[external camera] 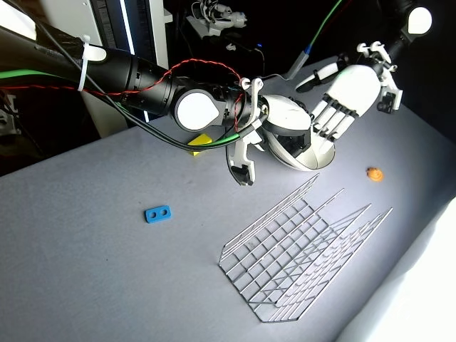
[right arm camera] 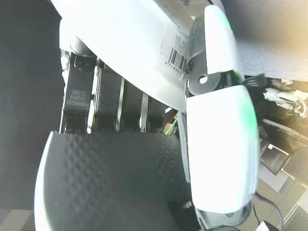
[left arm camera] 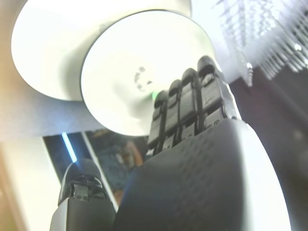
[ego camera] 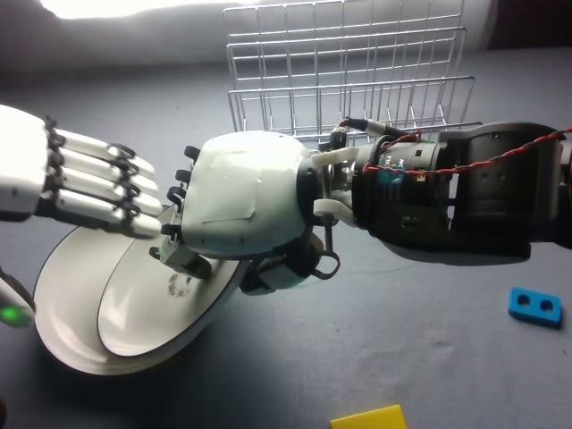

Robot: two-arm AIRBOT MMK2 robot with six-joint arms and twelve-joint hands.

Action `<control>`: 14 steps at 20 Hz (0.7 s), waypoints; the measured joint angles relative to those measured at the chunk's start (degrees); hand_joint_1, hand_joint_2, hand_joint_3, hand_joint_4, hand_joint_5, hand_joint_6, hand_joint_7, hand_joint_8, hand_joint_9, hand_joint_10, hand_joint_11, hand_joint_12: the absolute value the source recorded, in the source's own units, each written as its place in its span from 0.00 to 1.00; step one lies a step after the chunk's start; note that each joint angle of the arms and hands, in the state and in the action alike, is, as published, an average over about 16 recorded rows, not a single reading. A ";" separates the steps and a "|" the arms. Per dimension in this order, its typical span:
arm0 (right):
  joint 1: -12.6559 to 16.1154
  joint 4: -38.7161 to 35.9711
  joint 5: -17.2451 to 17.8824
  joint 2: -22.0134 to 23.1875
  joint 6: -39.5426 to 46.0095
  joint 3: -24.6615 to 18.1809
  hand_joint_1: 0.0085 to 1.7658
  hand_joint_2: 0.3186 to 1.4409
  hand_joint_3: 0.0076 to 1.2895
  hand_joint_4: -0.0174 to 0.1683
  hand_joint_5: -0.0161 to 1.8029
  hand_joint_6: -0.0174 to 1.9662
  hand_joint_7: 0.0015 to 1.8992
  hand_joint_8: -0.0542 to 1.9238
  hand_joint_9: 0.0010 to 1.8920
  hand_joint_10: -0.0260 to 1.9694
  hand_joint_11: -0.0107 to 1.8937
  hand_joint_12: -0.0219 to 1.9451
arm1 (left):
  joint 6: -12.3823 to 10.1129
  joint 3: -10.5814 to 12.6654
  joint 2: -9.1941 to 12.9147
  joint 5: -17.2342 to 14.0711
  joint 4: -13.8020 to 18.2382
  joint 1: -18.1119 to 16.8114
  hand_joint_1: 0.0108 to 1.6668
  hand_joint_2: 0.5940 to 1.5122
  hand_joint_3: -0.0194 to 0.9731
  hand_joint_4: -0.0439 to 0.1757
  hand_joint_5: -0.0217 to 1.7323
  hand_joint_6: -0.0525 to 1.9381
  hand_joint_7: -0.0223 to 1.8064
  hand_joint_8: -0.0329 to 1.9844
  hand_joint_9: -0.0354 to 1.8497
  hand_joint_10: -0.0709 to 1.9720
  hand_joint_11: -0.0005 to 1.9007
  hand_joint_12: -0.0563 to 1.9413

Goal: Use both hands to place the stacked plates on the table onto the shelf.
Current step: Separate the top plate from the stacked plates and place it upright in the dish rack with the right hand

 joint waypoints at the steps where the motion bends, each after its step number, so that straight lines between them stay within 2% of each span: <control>1: 0.33 0.23 -0.17 0.08 0.02 -0.09 0.65 0.61 0.01 0.20 0.43 0.50 0.47 0.55 0.54 0.36 0.44 0.70 | -0.35 0.92 0.02 -0.16 -0.22 -0.45 0.00 0.54 0.03 0.21 0.06 0.03 0.06 0.02 0.06 0.04 0.01 0.13; 9: 4.10 2.35 -1.82 2.03 0.09 -2.64 0.65 0.62 0.01 0.22 0.46 0.55 0.50 0.55 0.55 0.37 0.43 0.70 | -3.66 7.76 0.13 -0.57 -0.44 -2.89 0.00 0.54 0.03 0.21 0.06 0.03 0.07 0.02 0.06 0.04 0.01 0.14; 14: 7.13 3.64 -2.74 4.34 0.10 -5.60 0.66 0.62 0.01 0.22 0.48 0.56 0.51 0.54 0.55 0.36 0.44 0.70 | -5.91 9.72 0.59 0.22 -0.57 -4.03 0.00 0.54 0.03 0.20 0.07 0.03 0.07 0.02 0.07 0.04 0.01 0.15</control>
